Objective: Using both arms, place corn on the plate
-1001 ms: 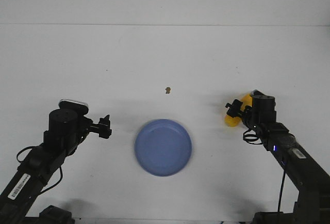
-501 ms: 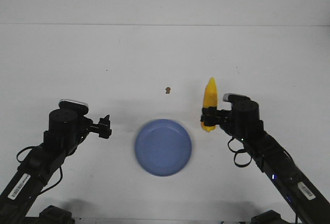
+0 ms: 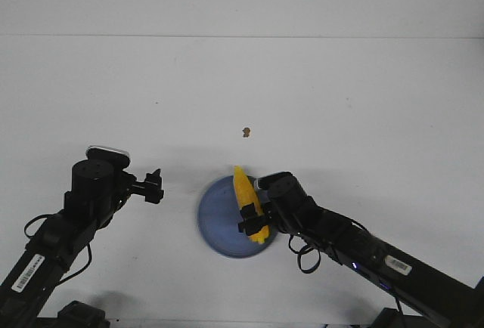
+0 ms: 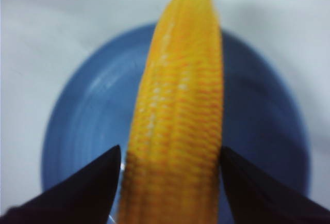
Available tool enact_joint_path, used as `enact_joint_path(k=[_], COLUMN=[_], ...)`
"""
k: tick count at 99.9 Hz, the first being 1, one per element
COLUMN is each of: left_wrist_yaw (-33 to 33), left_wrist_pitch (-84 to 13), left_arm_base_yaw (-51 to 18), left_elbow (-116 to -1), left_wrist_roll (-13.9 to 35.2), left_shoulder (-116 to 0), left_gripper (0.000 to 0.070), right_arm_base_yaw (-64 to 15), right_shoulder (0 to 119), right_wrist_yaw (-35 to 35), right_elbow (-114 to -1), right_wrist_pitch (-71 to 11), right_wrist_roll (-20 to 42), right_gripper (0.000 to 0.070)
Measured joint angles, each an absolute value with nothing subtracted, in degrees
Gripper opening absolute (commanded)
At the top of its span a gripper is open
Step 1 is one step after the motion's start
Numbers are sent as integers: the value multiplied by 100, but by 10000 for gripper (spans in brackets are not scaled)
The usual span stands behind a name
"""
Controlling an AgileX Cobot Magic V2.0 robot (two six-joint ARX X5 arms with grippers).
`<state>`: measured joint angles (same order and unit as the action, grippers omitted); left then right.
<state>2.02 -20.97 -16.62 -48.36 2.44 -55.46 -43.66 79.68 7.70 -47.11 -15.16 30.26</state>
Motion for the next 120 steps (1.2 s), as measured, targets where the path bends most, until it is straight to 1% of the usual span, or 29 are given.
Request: enact_joint_path(k=[12, 17, 31, 42, 54, 72, 90, 106, 120], left_wrist_yaw=[202, 202, 202, 202, 202, 200, 200, 202, 202], left_wrist_pitch=[-2158, -2154, -2150, -2150, -2145, -2084, -2069, -2150, -2130], left_arm_base_yaw=[-1662, -1662, -1662, -1662, -1662, -1601, -1253, -899, -788], left_elbow=[-4836, -4836, -4836, -4836, -4836, -4836, -4836, -4827, -4475], left_wrist_roll=[244, 244, 244, 246, 246, 252, 329, 421, 449], left_shoulder=[-5546, -5546, -5546, -5546, -5542, -5310, -4834, -4244, -3511], left_gripper=[556, 556, 556, 555, 554, 547, 547, 547, 544], right_arm_base_yaw=[-4425, -4427, -4366, -4195, -3789, -3030, -2071, -1197, -880], right_shoulder=[8075, 8073, 7992, 7607, 6971, 5701, 4239, 3046, 2029], right_wrist_yaw=[757, 749, 508, 268, -150, -642, -923, -908, -864], right_elbow=[-4711, -4711, -4711, -4711, -4729, -4733, -4744, -4700, -4399], right_wrist_pitch=[-1487, -1376, -1321, -1341, -1535, -2154, -2910, -3343, -3675], right_wrist_roll=[3022, 3020, 2950, 2683, 2294, 1479, 735, 423, 351], right_gripper=[601, 640, 640, 640, 640, 640, 640, 639, 638])
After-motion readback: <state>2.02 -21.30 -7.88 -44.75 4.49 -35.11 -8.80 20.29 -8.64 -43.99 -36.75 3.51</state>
